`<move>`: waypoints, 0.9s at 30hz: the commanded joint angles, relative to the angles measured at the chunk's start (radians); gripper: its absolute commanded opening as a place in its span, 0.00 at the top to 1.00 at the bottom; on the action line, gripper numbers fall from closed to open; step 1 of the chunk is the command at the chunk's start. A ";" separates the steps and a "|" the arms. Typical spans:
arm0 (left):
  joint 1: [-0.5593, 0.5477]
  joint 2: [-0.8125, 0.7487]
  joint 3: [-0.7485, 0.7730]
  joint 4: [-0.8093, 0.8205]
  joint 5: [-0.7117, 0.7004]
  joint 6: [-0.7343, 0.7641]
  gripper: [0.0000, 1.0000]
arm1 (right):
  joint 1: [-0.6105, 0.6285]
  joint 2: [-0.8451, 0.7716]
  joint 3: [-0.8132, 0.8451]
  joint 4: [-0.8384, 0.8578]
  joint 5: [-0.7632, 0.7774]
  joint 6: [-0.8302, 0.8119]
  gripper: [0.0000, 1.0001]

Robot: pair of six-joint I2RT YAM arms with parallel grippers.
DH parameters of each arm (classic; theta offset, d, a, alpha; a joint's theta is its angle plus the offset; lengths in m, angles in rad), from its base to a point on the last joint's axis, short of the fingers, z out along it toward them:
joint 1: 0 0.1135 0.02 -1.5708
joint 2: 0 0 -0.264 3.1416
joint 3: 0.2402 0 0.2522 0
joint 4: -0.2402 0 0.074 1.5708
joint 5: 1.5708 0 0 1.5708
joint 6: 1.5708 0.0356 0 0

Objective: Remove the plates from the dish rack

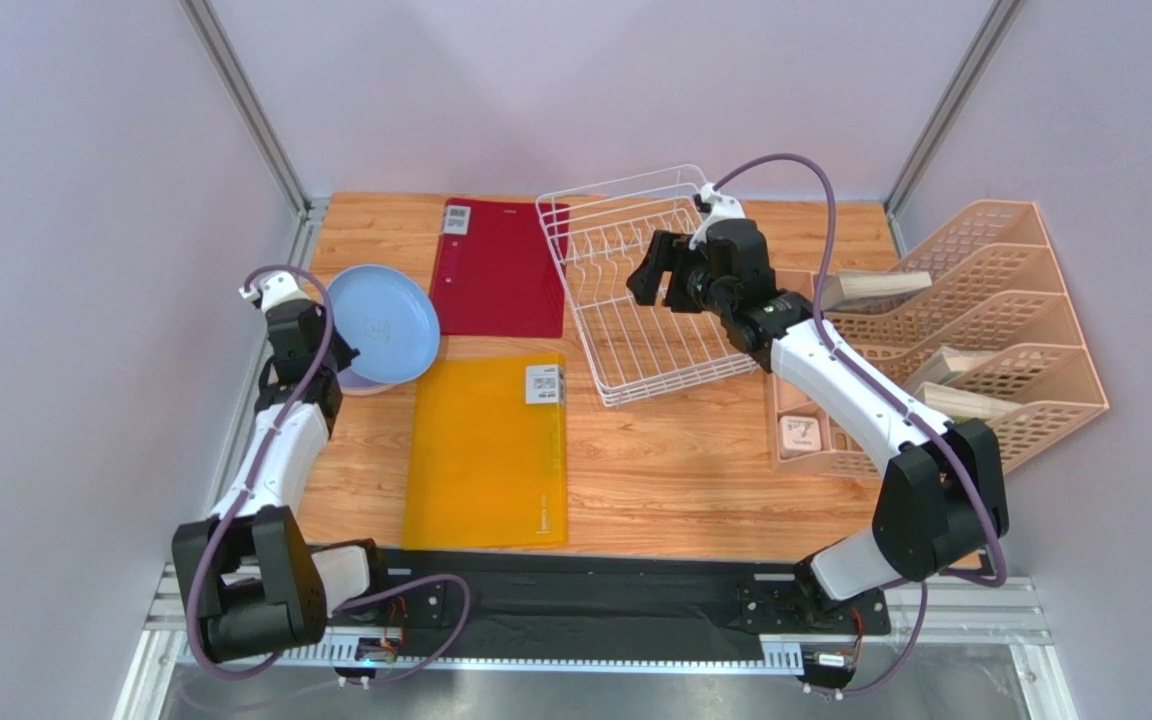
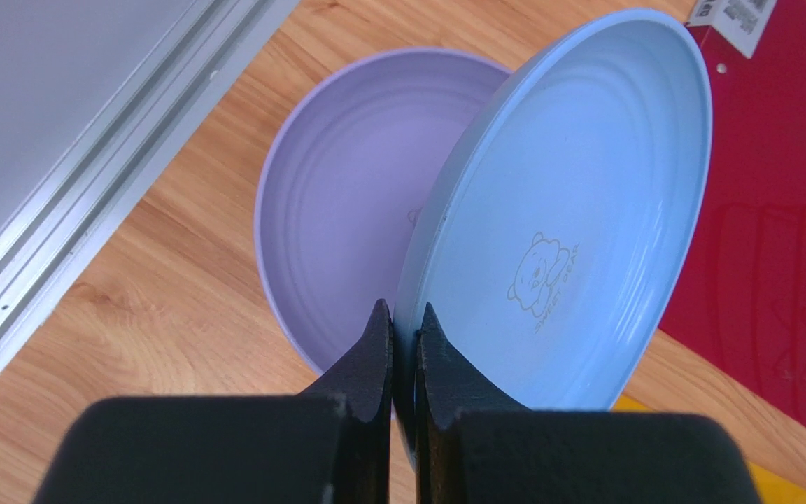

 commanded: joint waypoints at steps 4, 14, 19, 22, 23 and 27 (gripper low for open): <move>0.038 0.035 -0.053 0.164 -0.039 -0.057 1.00 | 0.003 0.009 0.008 0.040 -0.033 -0.001 0.22; 0.073 -0.016 -0.053 0.169 -0.039 -0.097 1.00 | 0.002 0.057 0.020 0.040 -0.067 0.001 0.22; 0.076 0.009 -0.062 0.159 -0.079 -0.109 1.00 | 0.003 0.069 0.026 0.040 -0.084 0.002 0.22; 0.076 0.017 -0.079 0.155 -0.094 -0.118 1.00 | 0.001 0.066 0.023 0.040 -0.083 -0.001 0.22; 0.076 0.018 -0.080 0.154 -0.097 -0.124 0.99 | 0.002 0.064 0.021 0.039 -0.080 -0.001 0.22; 0.076 0.040 -0.085 0.142 -0.111 -0.129 0.89 | 0.001 0.058 0.011 0.040 -0.072 -0.008 0.22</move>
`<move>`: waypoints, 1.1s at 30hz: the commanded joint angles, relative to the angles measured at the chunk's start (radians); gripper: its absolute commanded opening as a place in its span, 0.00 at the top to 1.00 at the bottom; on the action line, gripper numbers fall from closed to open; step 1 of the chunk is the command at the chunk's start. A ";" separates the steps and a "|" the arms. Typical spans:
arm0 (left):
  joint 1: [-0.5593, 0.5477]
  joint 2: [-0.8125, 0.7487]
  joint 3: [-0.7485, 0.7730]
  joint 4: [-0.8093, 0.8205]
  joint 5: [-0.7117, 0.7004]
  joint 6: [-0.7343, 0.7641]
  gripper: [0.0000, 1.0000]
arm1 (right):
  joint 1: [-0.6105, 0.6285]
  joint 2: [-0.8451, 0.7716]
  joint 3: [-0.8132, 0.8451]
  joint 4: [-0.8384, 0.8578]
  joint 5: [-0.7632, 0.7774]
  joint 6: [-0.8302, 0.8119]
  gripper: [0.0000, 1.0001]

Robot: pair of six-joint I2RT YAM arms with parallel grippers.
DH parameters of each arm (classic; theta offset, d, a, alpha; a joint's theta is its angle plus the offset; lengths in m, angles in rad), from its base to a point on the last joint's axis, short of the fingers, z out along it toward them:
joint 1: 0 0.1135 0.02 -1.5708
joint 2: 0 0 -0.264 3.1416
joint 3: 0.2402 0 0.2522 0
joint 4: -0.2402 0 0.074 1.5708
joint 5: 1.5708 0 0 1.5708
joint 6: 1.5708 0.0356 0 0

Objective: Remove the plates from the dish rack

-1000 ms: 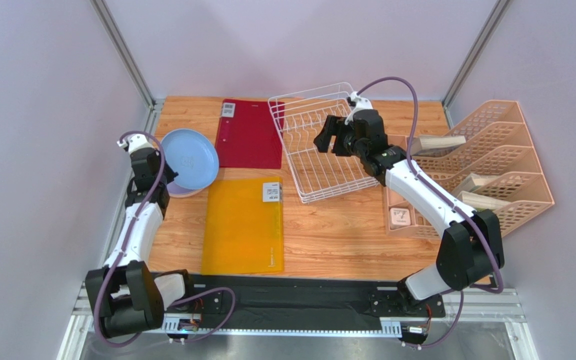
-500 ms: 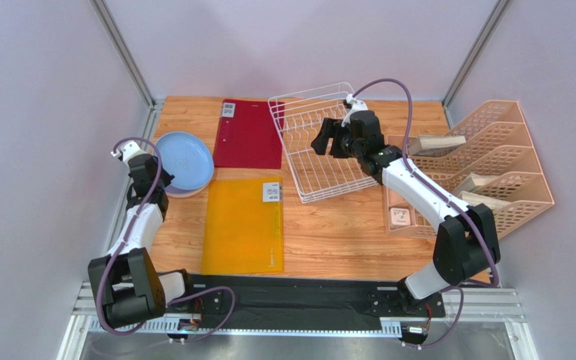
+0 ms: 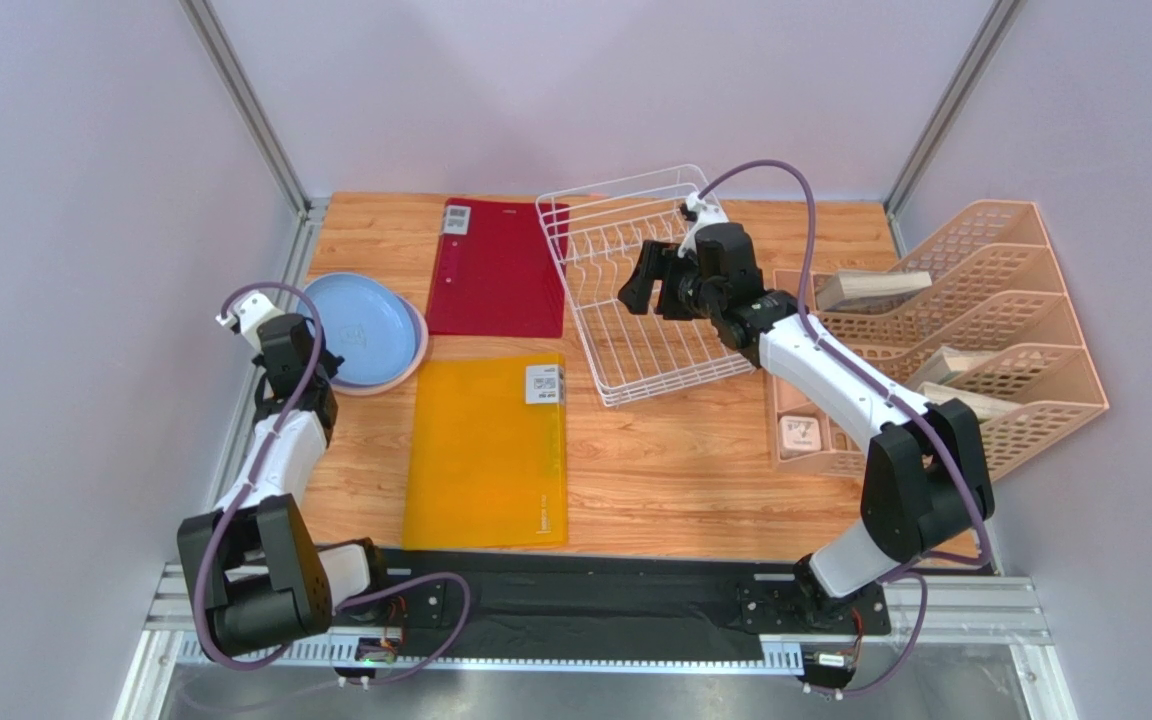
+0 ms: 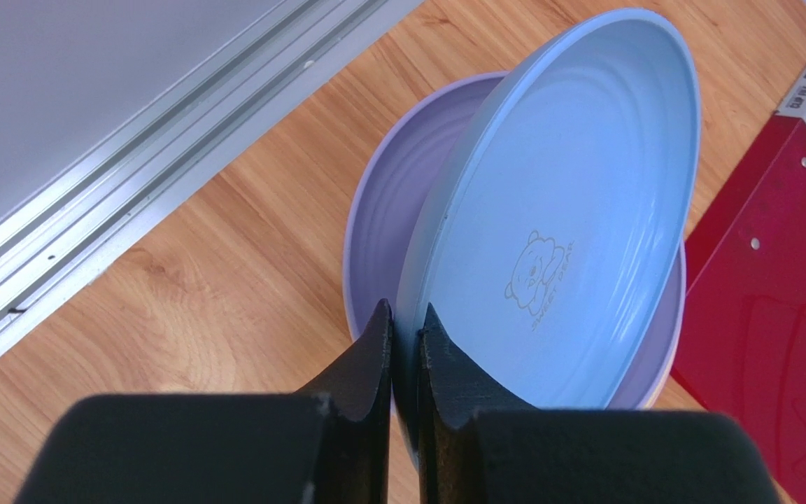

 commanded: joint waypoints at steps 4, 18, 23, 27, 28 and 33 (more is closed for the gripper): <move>0.010 0.041 0.024 0.009 -0.004 -0.025 0.83 | 0.002 -0.014 0.003 0.034 0.000 -0.015 0.22; 0.008 -0.007 0.084 -0.083 0.195 0.026 0.34 | 0.003 -0.068 -0.040 0.023 0.102 -0.082 0.21; 0.007 -0.090 0.142 -0.152 0.414 0.089 0.34 | -0.001 -0.112 -0.083 0.039 0.217 -0.148 0.21; 0.007 -0.209 0.151 -0.162 0.572 0.100 0.30 | 0.003 -0.157 -0.109 0.049 0.276 -0.214 0.20; 0.007 -0.228 0.147 -0.160 0.623 0.098 0.22 | 0.003 -0.169 -0.117 0.062 0.291 -0.226 0.20; -0.010 -0.338 0.107 -0.129 0.727 0.075 0.05 | 0.003 -0.264 -0.207 0.131 0.331 -0.259 0.00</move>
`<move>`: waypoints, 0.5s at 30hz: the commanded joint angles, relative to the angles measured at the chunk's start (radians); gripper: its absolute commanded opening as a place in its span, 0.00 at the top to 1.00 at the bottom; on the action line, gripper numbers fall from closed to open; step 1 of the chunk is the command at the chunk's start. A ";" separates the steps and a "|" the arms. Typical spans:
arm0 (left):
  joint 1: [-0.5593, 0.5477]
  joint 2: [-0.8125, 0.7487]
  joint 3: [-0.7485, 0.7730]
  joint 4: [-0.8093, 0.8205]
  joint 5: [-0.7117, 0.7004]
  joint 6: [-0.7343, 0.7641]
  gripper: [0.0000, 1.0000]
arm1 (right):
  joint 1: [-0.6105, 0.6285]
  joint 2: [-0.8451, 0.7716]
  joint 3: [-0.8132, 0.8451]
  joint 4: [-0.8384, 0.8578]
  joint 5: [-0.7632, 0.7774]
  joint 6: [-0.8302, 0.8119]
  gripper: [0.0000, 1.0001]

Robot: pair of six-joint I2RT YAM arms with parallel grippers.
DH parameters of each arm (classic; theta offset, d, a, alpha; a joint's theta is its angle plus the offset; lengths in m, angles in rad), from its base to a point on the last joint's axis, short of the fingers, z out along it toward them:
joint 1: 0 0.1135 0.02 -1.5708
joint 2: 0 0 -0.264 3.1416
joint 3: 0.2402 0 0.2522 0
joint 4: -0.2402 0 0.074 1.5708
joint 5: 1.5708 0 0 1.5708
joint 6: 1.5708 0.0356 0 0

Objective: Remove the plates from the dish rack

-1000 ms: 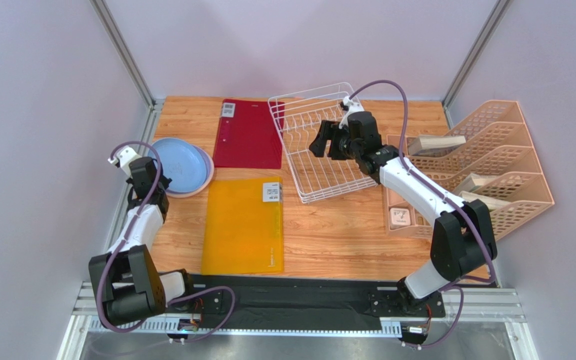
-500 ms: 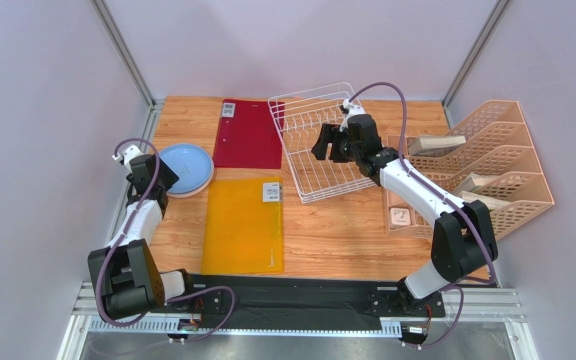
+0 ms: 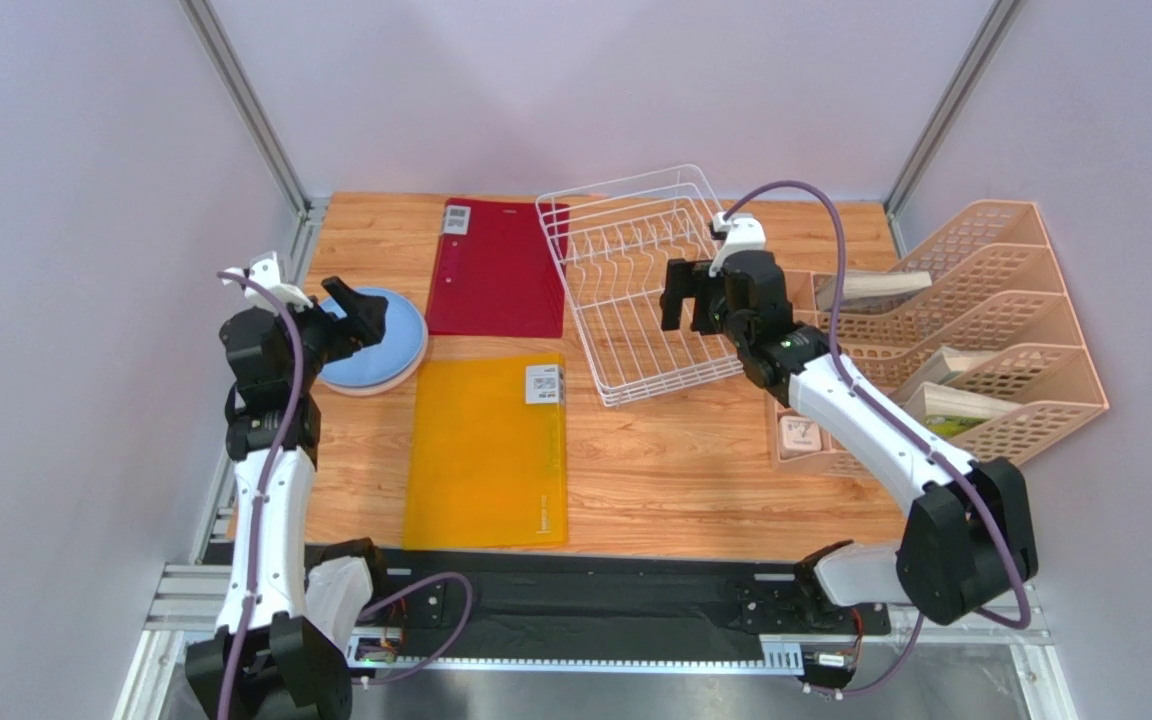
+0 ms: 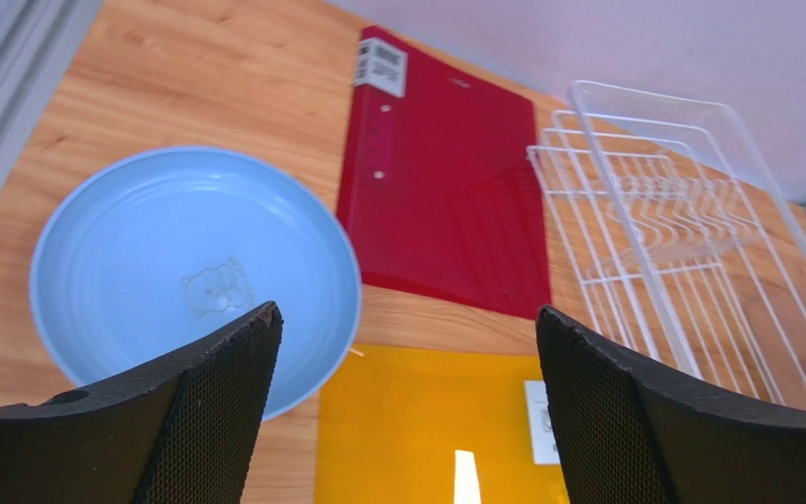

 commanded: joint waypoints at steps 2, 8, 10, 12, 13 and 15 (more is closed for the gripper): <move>-0.022 -0.086 -0.020 0.039 0.200 -0.007 0.00 | 0.001 -0.099 -0.065 0.122 0.105 -0.079 0.00; -0.051 -0.127 -0.009 0.033 0.217 -0.004 0.00 | 0.001 -0.130 -0.099 0.139 0.248 -0.127 0.00; -0.051 -0.130 -0.001 0.031 0.228 -0.007 0.00 | 0.001 -0.142 -0.104 0.139 0.272 -0.134 0.00; -0.056 -0.126 0.012 0.028 0.238 -0.013 0.00 | -0.001 -0.152 -0.110 0.144 0.309 -0.142 0.00; -0.059 -0.124 0.017 0.024 0.245 -0.012 0.00 | -0.005 -0.161 -0.114 0.144 0.321 -0.145 0.00; -0.068 -0.121 0.031 0.010 0.242 -0.003 0.00 | -0.033 -0.166 -0.120 0.141 0.347 -0.147 0.00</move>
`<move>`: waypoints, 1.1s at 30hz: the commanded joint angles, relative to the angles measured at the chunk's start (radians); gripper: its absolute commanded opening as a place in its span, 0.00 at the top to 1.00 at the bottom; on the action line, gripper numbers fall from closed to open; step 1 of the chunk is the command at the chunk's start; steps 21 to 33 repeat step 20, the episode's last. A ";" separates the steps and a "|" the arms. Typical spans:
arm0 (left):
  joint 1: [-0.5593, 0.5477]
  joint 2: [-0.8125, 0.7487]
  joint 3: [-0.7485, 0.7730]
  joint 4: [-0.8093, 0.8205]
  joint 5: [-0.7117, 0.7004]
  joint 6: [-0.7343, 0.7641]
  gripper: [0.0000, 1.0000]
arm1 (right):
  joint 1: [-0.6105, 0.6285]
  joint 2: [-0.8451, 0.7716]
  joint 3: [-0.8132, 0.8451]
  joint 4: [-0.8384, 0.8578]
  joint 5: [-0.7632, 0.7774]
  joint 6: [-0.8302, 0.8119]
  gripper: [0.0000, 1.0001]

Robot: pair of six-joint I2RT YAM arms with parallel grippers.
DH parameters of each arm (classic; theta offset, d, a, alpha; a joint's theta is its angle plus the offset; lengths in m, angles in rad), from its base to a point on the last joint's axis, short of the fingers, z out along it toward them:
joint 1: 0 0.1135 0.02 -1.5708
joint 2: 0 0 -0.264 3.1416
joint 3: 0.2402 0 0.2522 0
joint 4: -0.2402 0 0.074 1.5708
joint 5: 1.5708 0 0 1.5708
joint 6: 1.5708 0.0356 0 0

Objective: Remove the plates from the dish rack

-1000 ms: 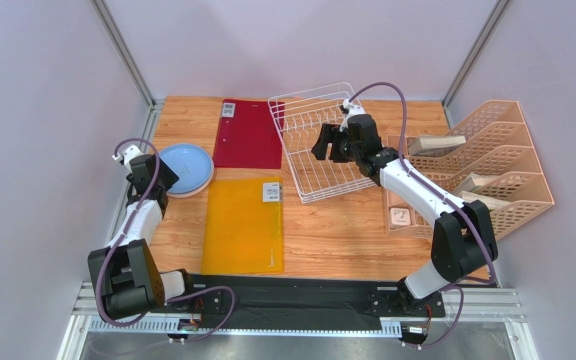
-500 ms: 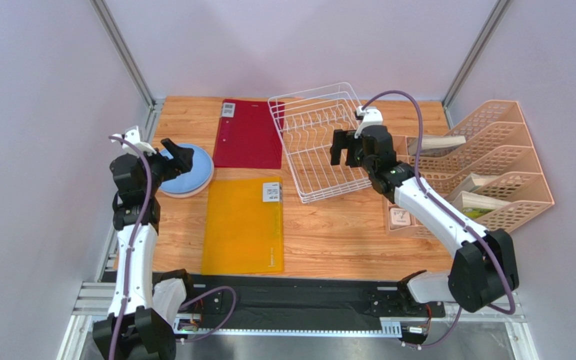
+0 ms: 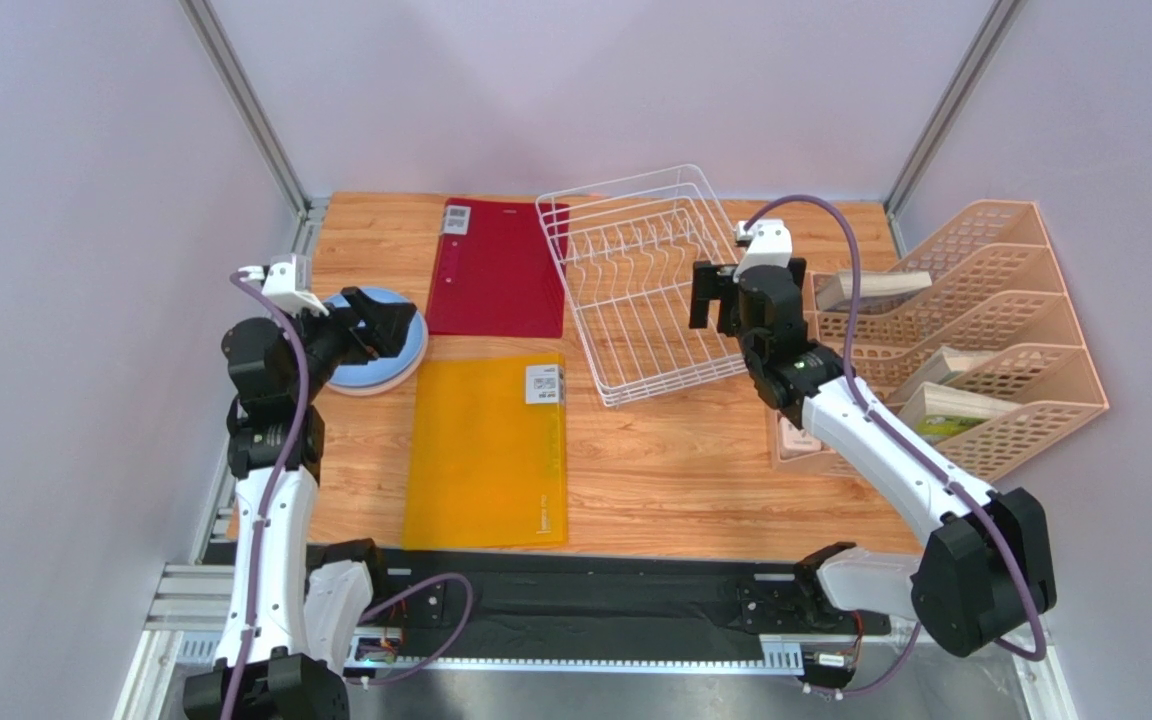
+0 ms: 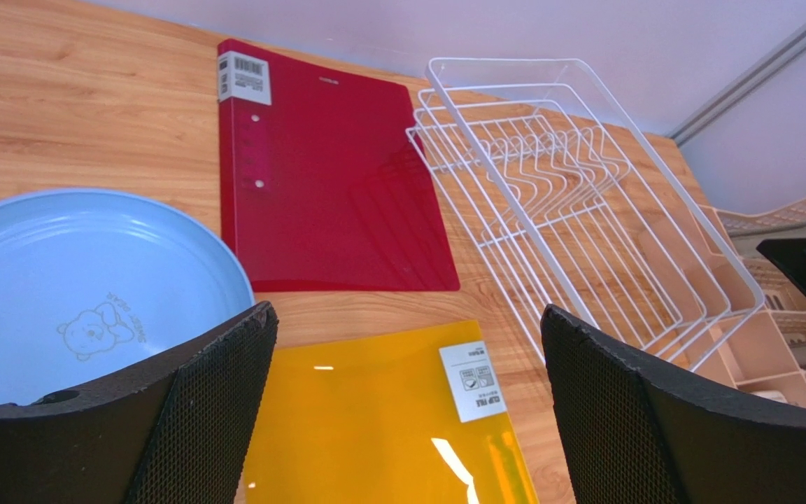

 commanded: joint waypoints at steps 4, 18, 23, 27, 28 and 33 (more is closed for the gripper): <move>-0.027 -0.007 0.030 -0.017 0.002 0.029 0.00 | -0.124 -0.066 -0.037 0.051 0.098 0.001 0.00; -0.108 0.009 0.104 -0.035 -0.073 0.064 0.00 | -0.201 -0.188 -0.080 0.062 -0.033 0.041 0.00; -0.124 -0.002 0.110 -0.049 -0.095 0.074 0.00 | -0.201 -0.183 -0.079 0.062 -0.037 0.044 0.00; -0.124 -0.002 0.110 -0.049 -0.095 0.074 0.00 | -0.201 -0.183 -0.079 0.062 -0.037 0.044 0.00; -0.124 -0.002 0.110 -0.049 -0.095 0.074 0.00 | -0.201 -0.183 -0.079 0.062 -0.037 0.044 0.00; -0.124 -0.002 0.110 -0.049 -0.095 0.074 0.00 | -0.201 -0.183 -0.079 0.062 -0.037 0.044 0.00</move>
